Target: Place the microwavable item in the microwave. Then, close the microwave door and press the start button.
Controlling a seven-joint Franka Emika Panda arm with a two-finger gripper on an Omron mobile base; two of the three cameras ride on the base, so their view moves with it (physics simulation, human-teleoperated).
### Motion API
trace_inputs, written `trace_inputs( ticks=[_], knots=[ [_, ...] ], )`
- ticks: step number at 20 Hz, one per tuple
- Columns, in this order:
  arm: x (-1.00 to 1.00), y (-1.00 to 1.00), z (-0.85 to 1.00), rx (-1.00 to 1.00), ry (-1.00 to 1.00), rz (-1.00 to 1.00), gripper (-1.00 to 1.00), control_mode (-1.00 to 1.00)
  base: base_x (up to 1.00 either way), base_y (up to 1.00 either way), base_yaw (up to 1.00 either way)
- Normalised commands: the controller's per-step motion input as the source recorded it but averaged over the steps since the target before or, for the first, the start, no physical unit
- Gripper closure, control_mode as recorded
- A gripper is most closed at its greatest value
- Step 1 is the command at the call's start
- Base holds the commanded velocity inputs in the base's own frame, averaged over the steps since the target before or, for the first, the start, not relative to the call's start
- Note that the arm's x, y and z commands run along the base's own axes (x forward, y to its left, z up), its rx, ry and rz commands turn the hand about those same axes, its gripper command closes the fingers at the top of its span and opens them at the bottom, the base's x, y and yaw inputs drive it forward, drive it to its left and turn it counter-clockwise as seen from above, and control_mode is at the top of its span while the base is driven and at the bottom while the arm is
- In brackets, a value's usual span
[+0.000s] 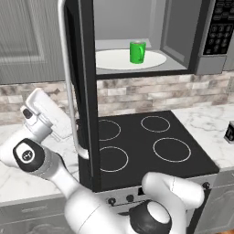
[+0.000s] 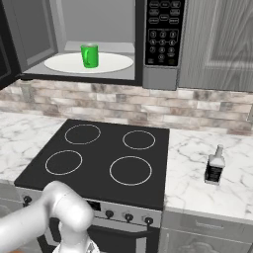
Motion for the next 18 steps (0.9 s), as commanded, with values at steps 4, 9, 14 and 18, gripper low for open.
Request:
trace_inputs(
  ticks=[4,9,14,18],
  knots=[
    [-0.1,-0.82,0.4,0.3,0.0,0.09,-1.0,-1.0,0.0,0.0,0.0],
    [0.0,-1.0,0.02,0.35,0.0,0.19,-1.0,-1.0,0.0,0.0,0.0],
    [0.0,-1.0,0.0,0.33,0.0,0.25,-1.0,-1.0,0.0,0.0,0.0],
    [0.02,-1.0,0.0,0.3,0.0,0.27,-1.0,-1.0,0.0,0.0,0.0]
  ],
)
